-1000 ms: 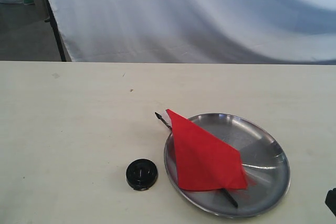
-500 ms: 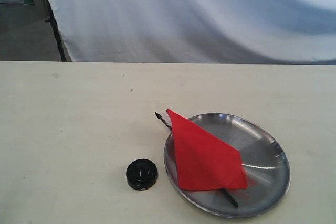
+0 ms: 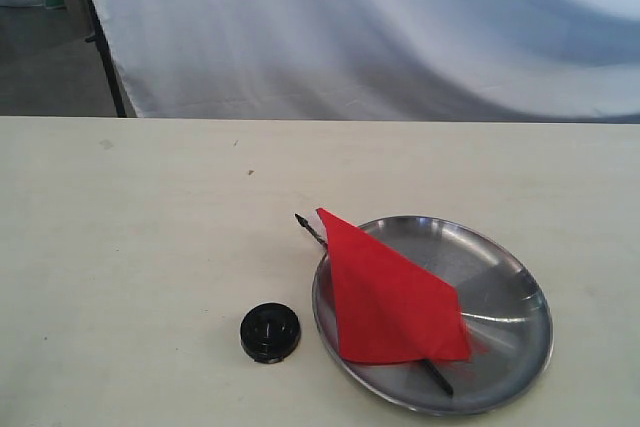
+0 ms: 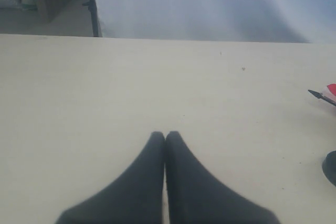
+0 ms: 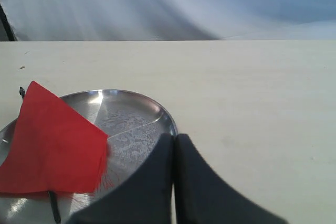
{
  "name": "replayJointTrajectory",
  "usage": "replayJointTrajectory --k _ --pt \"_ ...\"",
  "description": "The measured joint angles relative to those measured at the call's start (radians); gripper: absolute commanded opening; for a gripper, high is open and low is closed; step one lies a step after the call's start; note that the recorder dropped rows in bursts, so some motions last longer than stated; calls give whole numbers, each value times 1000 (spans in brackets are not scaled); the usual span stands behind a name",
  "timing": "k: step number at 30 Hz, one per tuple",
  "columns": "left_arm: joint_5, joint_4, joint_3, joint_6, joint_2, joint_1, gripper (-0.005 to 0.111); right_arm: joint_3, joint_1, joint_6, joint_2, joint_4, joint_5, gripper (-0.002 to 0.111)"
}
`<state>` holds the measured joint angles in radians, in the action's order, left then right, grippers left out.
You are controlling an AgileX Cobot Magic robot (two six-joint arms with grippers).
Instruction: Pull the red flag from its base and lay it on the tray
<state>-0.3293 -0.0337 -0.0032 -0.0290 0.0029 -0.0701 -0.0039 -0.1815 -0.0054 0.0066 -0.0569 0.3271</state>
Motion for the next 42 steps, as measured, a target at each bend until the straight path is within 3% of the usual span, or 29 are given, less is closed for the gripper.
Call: replayJointTrajectory --k 42 --pt "0 0 0 0 0 0 0 0 21 0 0 0 0 0"
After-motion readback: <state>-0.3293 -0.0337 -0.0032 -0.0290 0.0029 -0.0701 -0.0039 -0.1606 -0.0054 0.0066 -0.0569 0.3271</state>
